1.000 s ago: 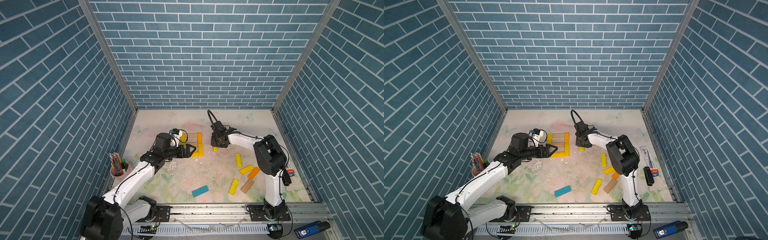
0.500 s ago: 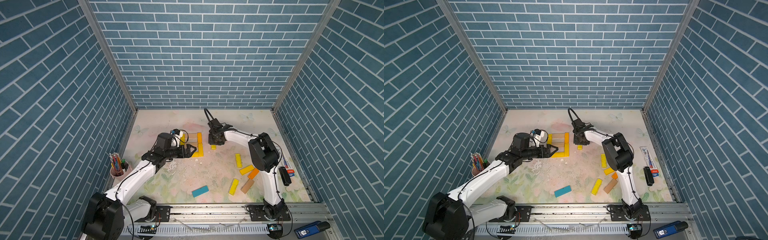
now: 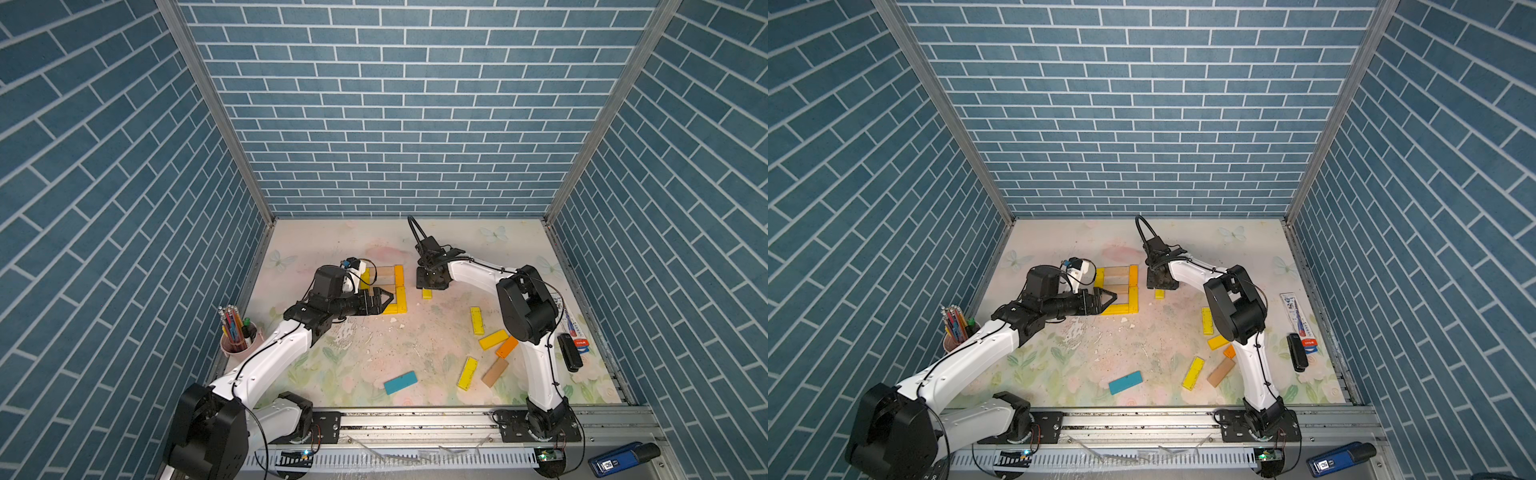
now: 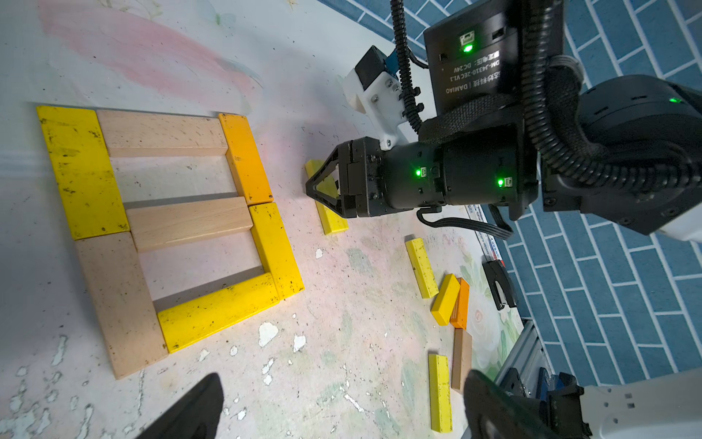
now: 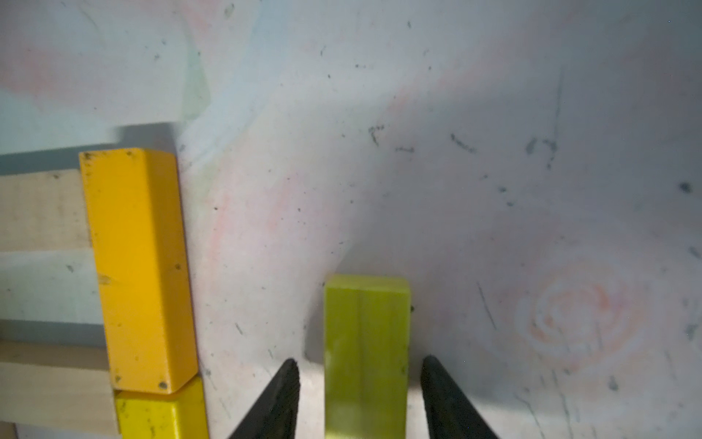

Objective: Assemble the number 8 with building blocks
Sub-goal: Place the building block at the center of the board, then pick up the building block from the center of the board.

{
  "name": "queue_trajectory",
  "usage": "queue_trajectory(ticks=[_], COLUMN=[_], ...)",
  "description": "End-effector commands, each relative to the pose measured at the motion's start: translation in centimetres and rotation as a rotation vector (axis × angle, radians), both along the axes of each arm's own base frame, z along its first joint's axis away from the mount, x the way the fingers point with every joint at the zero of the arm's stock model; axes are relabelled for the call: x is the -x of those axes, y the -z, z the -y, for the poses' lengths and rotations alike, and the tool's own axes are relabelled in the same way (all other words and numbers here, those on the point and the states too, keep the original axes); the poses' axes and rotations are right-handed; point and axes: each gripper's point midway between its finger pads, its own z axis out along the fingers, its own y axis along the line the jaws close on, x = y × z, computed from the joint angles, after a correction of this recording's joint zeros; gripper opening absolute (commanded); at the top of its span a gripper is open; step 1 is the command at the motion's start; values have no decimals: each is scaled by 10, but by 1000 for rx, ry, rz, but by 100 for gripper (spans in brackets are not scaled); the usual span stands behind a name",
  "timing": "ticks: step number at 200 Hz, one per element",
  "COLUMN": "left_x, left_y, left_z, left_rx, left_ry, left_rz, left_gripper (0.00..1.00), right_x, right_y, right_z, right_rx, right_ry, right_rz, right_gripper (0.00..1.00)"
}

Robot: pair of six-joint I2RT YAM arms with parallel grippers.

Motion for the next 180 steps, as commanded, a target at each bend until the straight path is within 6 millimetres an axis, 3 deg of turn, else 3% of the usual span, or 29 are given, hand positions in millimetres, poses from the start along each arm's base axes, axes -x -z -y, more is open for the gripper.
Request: queue_trajectory(ticks=[1,32,70,140,180], left_x=[3,7,11,19,22], left_y=[0,2,5,11,13], left_z=[3,8,15,35,49], left_rx=[3,-16,-26,-49,-47], left_ry=[15,28,41,85,112], left_rz=[9,12,10,8,8], left_gripper=[100,100,100,100,100], right_x=[6,23,63,134,159], right_y=[-20,-36,-46,-37,-22], right_z=[0,8,25,110,152], right_rx=[-44,-90,-146,11,131], right_ry=[-17,-43,-91,-22,25], right_rz=[27,70,92,78,29], right_gripper=[57,59,59,58,54])
